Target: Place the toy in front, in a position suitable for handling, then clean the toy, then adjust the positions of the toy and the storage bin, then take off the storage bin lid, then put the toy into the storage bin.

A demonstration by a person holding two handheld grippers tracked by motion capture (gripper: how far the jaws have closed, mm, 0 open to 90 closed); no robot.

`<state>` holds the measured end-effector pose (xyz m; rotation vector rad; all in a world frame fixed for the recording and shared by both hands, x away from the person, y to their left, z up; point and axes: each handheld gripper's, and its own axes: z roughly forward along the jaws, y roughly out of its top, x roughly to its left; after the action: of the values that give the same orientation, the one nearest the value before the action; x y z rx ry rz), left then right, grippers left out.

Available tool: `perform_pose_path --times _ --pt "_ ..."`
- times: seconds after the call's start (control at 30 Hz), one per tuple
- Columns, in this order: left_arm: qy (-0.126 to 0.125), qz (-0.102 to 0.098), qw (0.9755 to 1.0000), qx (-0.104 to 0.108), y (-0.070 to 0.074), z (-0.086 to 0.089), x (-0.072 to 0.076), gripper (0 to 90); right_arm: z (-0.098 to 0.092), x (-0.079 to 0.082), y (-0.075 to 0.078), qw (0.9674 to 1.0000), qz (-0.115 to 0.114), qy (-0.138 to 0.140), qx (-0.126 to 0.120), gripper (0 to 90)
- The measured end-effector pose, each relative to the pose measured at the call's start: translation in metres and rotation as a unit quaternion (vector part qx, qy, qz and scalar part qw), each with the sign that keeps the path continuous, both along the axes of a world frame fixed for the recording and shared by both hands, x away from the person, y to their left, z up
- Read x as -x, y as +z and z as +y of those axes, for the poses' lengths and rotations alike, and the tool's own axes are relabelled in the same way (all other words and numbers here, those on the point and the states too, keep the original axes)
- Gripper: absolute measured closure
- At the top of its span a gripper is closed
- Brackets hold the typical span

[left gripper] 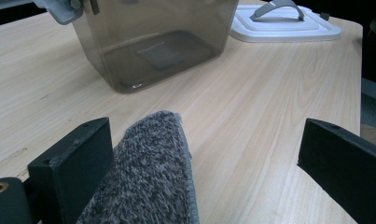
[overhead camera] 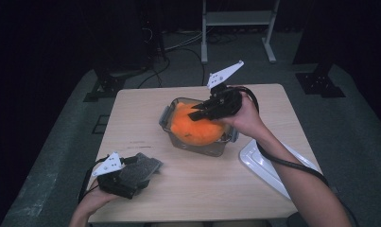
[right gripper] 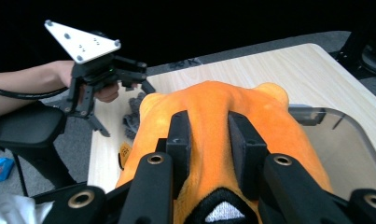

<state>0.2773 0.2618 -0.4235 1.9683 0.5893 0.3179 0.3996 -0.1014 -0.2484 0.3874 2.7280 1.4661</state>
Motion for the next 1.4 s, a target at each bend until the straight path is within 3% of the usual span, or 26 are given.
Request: perform_pose_path --times 0.63,1.4 --pt "-0.008 -0.001 1.0 -0.002 0.0 0.0 0.0 2.6 -0.005 -0.033 -0.004 0.9995 0.0 -0.031 0.003 71.6" --pt "-0.01 0.005 0.9999 0.002 0.0 -0.001 -0.001 2.6 -0.005 -0.058 -0.022 0.9987 0.016 -0.046 0.012 71.5"
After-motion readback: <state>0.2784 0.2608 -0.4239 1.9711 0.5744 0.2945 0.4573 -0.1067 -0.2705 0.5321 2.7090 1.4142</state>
